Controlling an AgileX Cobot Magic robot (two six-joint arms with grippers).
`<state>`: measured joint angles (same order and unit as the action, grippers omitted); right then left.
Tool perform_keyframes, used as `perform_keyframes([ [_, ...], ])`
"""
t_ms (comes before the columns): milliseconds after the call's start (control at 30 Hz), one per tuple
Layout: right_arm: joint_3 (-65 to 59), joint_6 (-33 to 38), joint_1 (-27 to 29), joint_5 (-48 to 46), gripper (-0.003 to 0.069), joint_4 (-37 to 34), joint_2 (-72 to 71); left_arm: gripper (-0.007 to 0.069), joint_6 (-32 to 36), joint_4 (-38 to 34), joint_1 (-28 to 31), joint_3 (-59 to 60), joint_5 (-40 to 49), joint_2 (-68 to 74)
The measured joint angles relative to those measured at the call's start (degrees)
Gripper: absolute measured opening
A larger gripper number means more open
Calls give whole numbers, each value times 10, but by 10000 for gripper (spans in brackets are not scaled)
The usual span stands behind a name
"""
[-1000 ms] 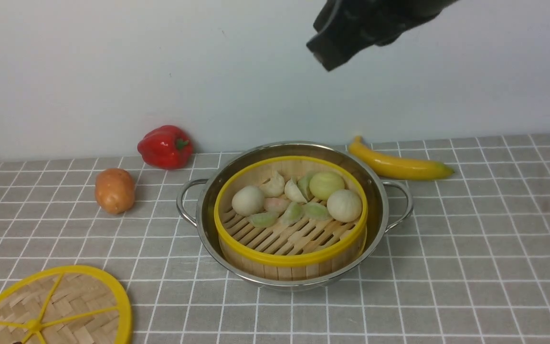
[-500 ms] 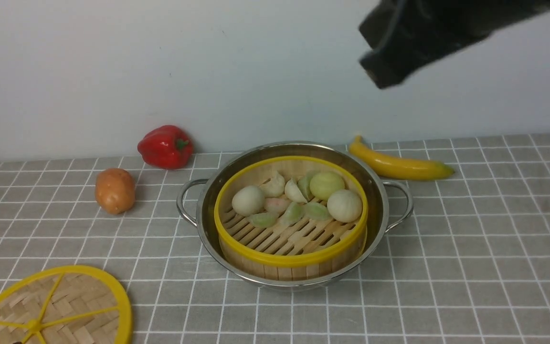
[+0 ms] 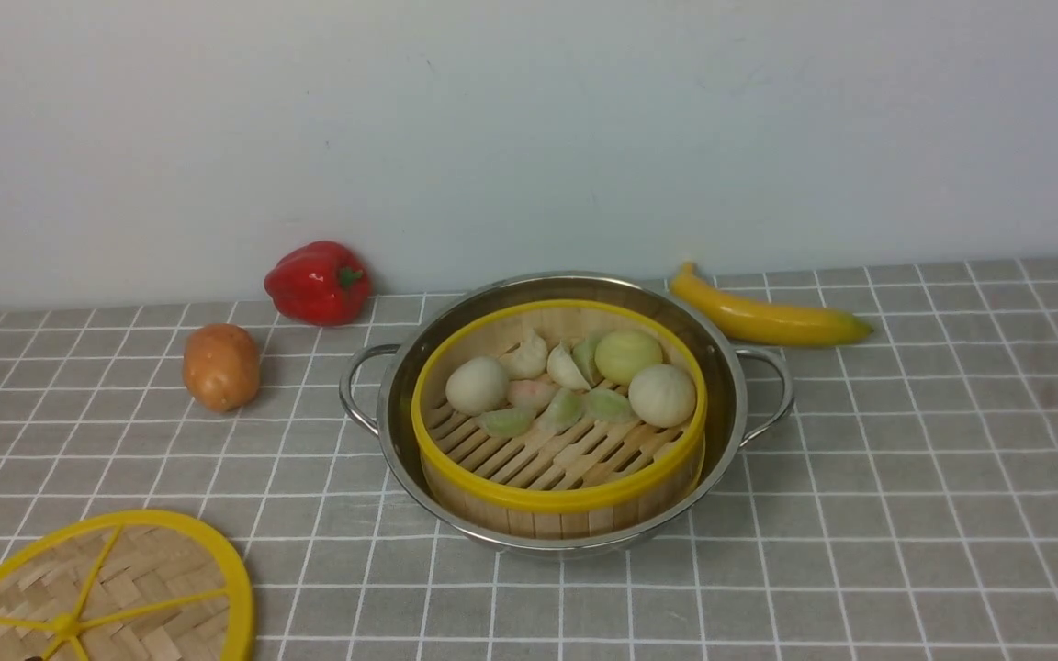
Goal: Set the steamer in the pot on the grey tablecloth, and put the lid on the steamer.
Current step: 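Grasp the bamboo steamer lid lying on the table by its centre knob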
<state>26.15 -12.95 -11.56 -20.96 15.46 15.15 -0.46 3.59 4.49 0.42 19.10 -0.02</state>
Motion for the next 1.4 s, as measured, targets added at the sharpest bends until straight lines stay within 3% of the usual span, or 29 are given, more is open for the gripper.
perform_keyframes([
  [167,-81,-3,59,11,76,-13,-90,492,0,0,0,0,0,0],
  [533,-243,-46,70,15,106,-48,-149,492,0,0,0,0,0,0],
  [1400,-266,-63,71,0,199,-79,-149,492,0,0,0,0,2,0],
])
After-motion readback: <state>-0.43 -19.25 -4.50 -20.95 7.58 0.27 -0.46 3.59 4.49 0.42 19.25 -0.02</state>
